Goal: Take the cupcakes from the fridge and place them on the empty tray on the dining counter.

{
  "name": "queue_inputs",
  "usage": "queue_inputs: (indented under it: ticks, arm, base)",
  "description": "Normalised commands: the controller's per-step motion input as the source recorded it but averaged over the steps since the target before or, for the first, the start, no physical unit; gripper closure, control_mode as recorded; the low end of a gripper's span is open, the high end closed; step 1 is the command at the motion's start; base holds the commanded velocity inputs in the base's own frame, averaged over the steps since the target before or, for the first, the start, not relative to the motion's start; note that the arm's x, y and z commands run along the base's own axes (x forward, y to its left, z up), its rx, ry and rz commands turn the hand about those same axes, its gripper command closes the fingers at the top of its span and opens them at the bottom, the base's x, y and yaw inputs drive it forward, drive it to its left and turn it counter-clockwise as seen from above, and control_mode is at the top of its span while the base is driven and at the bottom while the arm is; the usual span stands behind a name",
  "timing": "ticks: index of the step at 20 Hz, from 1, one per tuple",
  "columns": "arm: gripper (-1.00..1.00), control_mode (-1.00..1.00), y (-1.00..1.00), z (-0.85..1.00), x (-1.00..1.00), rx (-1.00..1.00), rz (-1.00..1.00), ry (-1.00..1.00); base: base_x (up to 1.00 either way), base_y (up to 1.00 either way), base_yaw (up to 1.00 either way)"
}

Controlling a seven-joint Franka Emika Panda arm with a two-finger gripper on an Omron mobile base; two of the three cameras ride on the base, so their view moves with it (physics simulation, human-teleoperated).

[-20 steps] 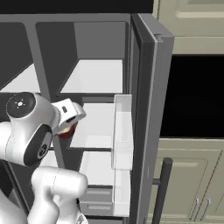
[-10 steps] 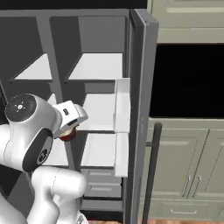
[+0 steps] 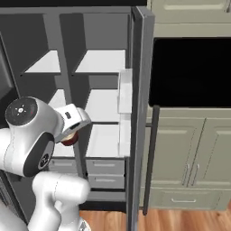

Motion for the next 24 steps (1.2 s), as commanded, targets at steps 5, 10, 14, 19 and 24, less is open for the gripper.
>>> queue_inputs:
  ticks: [5, 10, 14, 19, 24]
  arm:
    - [1.0, 1.0, 0.0, 0.0, 0.0, 0.0, 0.0, 0.0]
    - [1.0, 1.0, 0.0, 0.0, 0.0, 0.0, 0.0, 0.0]
    - [1.0, 1.0, 0.0, 0.0, 0.0, 0.0, 0.0, 0.0]
    - [1.0, 1.0, 0.0, 0.0, 0.0, 0.0, 0.0, 0.0]
    - [1.0, 1.0, 0.0, 0.0, 0.0, 0.0, 0.0, 0.0]
  base:
    - [-0.66, -0.26, -0.06]
    - [-0.6, -0.24, -0.09]
    - [-0.23, -0.33, -0.24]
    - [-0.02, -0.29, -0.33]
    - [0.0, -0.31, -0.45]
